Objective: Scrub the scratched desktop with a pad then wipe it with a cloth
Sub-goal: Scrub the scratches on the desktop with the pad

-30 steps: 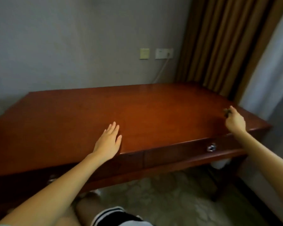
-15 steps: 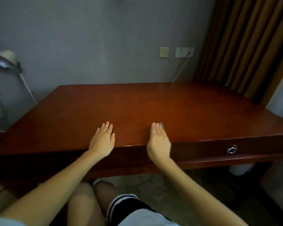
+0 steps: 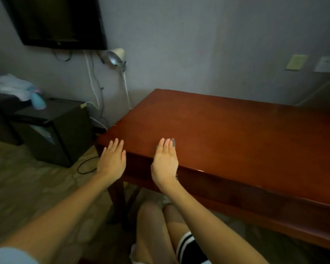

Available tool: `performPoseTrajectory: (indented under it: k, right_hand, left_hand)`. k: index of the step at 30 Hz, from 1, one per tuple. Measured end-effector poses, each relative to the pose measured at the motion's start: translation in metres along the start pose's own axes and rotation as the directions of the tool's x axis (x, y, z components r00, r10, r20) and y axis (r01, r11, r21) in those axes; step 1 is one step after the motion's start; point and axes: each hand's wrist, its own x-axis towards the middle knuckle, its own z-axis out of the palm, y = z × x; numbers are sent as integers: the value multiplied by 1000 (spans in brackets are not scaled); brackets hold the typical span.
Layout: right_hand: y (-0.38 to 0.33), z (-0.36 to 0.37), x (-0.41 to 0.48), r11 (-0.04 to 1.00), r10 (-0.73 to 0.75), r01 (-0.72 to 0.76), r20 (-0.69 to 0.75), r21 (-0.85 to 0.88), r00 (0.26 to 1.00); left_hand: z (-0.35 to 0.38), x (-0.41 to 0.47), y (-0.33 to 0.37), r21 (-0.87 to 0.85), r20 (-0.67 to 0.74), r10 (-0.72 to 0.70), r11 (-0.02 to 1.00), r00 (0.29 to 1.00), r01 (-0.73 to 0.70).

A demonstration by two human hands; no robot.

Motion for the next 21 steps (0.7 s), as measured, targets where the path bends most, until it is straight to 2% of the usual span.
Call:
performPoseTrajectory:
  k: [4,12,14,17,18,19,21]
  right_hand:
    - [-63,20,24,991,-131,124,141,58,981]
    - [-180,64,66,947,-321,306,231,98,918]
    - [-205,70,72,916,-402,370,306,158,863]
    - [-236,67,68,822,-569,475,483,314,666]
    - [-241,64,67,799,-600,492,483,345,637]
    - [-241,59,69,783,-621,496,444,374,645]
    - [-232,46,84,762,-631,496,311,416,710]
  left_hand:
    - [-5,-1,-36,6,-51,-47,999,998,47]
    - [-10,-24,-115,-40,-44,-236,971,971,234]
    - [-14,-36,-133,-30,-34,-273,962,961,272]
    - [-24,-49,-151,-24,-33,-332,943,943,331]
    - [-27,-50,-154,-23,-34,-346,938,937,346]
    - [-30,-50,-156,-23,-37,-355,935,934,355]
    - [-31,-47,-154,-40,-43,-359,933,932,357]
